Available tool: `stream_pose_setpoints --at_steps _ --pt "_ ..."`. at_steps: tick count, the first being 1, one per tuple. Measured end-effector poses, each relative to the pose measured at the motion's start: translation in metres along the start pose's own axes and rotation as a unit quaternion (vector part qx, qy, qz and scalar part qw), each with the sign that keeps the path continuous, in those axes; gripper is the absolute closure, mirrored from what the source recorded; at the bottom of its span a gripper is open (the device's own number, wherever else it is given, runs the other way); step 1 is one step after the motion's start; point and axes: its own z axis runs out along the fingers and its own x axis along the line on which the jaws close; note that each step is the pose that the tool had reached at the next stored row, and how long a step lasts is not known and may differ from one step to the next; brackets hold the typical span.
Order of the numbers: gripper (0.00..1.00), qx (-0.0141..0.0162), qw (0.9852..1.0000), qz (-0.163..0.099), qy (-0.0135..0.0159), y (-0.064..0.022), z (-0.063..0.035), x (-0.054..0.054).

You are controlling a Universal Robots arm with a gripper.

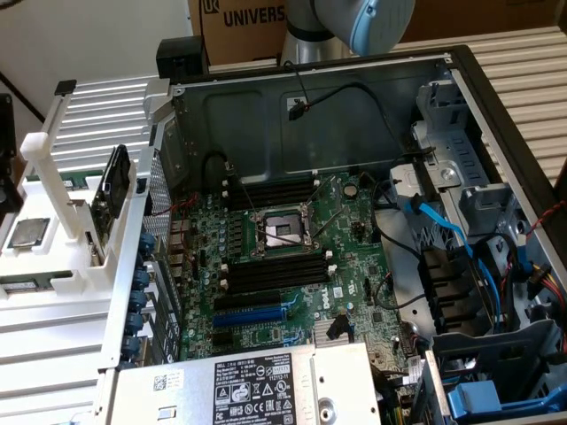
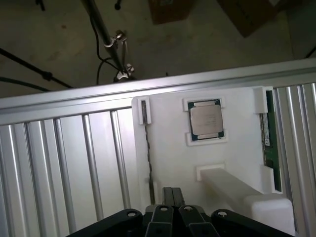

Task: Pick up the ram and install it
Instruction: 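Pick up the ram and move it above insertion slot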

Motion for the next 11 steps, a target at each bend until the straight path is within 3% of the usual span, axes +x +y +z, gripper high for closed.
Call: stream_pose_setpoints --at_steps 11 --pt "0.90 -0.0007 1.0000 -0.001 -0.0004 0.0019 0.0126 0.005"
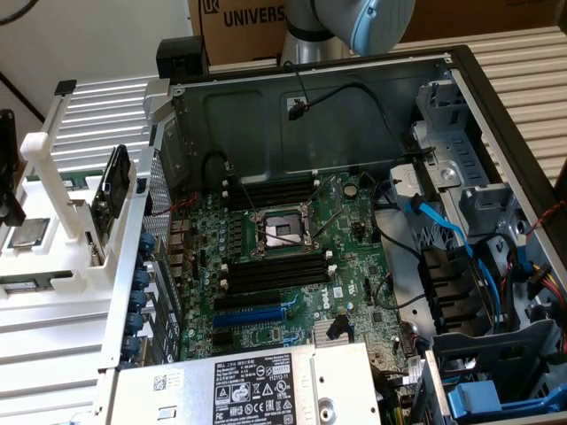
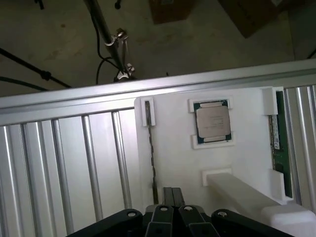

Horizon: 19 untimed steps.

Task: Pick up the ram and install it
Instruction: 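Pick up the ram and move it above insertion slot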

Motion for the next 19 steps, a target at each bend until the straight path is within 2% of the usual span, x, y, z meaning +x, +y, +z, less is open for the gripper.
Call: stream_pose_setpoints --at_steps 3,5,9,13,19 --pt "0.90 0.0000 1.0000 0.000 0.0000 0.0004 0.0004 0.002" --pt "0.76 0.0001 1.0000 0.000 -0.0001 0.0012 0.0014 0.004" --pt "0.76 0.0000 1.0000 0.000 -0.0001 0.0010 0.0017 0.005" --pt "0.76 -0.0001 1.0000 0.000 -0.0009 0.0005 0.0032 0.012" --pt "0.76 -0.0001 1.0000 0.000 -0.0010 0.0000 0.0129 0.014"
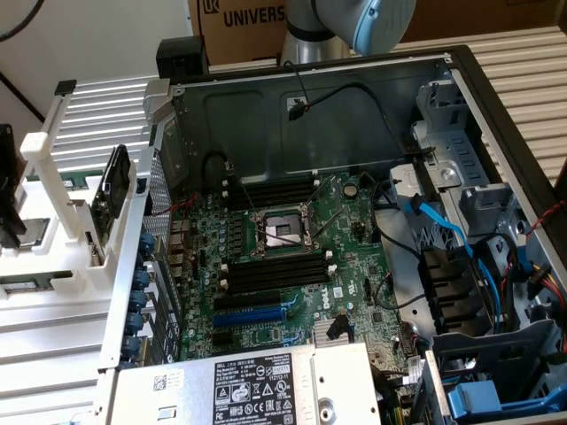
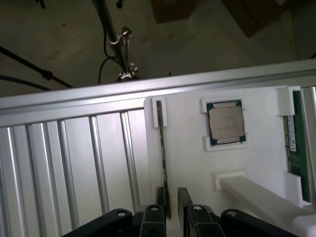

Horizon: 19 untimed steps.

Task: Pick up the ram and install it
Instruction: 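Pick up the ram and move it above insertion slot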

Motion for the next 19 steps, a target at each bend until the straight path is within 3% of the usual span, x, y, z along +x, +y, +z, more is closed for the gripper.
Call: stream_pose_setpoints --at_steps 2,4,6,7,12,15,19 --pt "0.76 0.0001 1.0000 0.000 0.0006 0.0000 0.0027 0.000" --pt "0.76 0.0003 1.0000 0.000 0.0034 0.0001 0.0040 -0.001" --pt "0.76 0.0018 0.9999 0.000 0.0115 0.0006 0.0054 -0.003" --pt "0.76 0.0023 0.9999 0.000 0.0139 0.0008 0.0061 -0.003" --pt "0.76 0.0031 0.9999 0.000 0.0140 0.0024 0.0084 -0.003" --pt "0.76 0.0080 0.9999 -0.001 0.0131 0.0056 0.0165 -0.002" --pt "0.76 0.0080 0.9999 -0.001 0.0132 0.0058 0.0171 -0.002"
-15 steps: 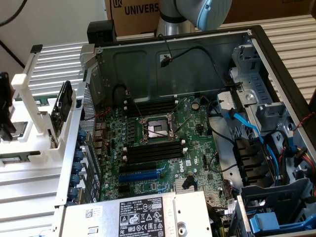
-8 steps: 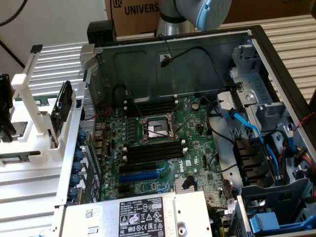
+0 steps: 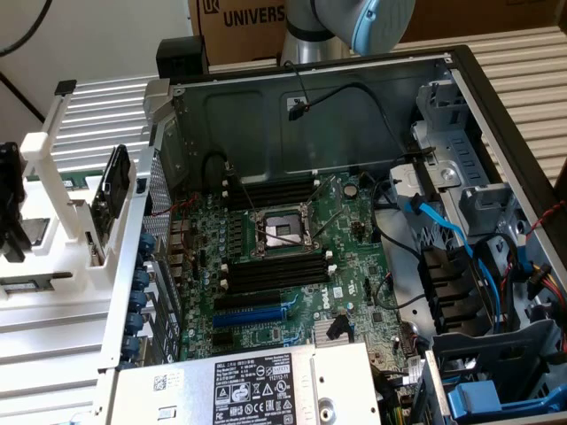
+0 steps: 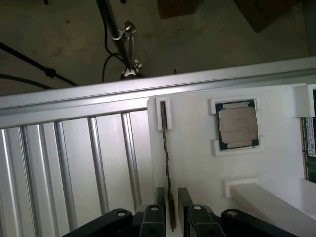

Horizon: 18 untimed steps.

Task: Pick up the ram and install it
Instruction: 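Pick up the ram and move it above insertion slot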

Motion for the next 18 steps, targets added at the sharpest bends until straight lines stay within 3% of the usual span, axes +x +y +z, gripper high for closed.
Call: stream_pose_setpoints --at_steps 12,15,16,18 --pt "0.76 0.0016 1.0000 -0.001 -0.0003 -0.0002 0.0219 0.001" --pt "0.76 0.0051 1.0000 -0.003 -0.0008 -0.0002 0.0252 0.001" --pt "0.76 0.0094 0.9999 -0.005 -0.0015 -0.0002 0.0269 0.001" --pt "0.76 0.0132 0.9999 -0.006 -0.0021 -0.0003 0.0292 0.001"
